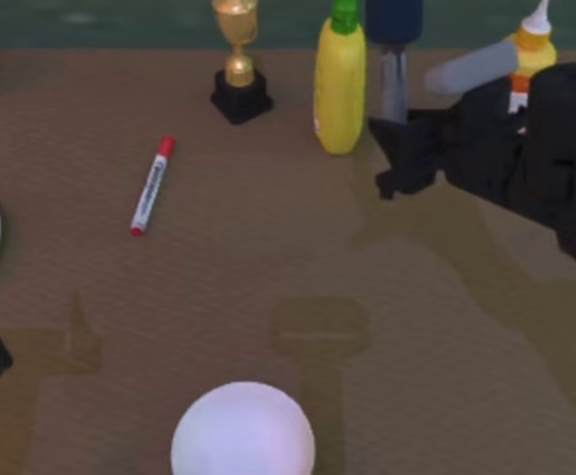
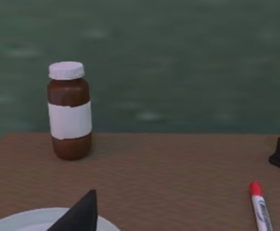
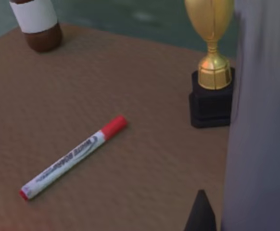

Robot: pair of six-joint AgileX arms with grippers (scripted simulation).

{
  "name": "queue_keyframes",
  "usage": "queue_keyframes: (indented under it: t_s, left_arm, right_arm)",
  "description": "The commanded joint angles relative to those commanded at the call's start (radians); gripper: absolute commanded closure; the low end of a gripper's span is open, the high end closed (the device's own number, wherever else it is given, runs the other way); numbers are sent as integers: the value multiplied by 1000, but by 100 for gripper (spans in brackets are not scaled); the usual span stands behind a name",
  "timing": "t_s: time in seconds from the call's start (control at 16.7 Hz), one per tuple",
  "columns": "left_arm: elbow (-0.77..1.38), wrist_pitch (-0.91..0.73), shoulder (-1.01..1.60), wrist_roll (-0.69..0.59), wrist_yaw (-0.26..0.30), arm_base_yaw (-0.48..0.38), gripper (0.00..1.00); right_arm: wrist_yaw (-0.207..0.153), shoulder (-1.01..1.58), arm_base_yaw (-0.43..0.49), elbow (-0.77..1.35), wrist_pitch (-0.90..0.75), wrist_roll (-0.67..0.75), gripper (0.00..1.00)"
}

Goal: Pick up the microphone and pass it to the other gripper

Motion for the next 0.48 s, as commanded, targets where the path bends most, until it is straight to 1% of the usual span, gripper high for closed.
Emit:
queue_keyframes:
  t_s: [0.12, 0.24, 0.36, 0.48]
  left_arm:
    - [0, 0, 0, 0, 0, 0, 0]
    - [0, 0, 0, 0, 0, 0, 0]
    - [0, 0, 0, 0, 0, 0, 0]
    - [0, 0, 0, 0, 0, 0, 0]
  right_arm:
    - [-39, -50, -2, -40, 130, -45, 100]
    - [-68, -92, -5, -68, 218, -79, 100]
    - [-85, -119, -6, -83, 264, -99, 100]
    - [-88, -122, -6, -85, 271, -102, 100]
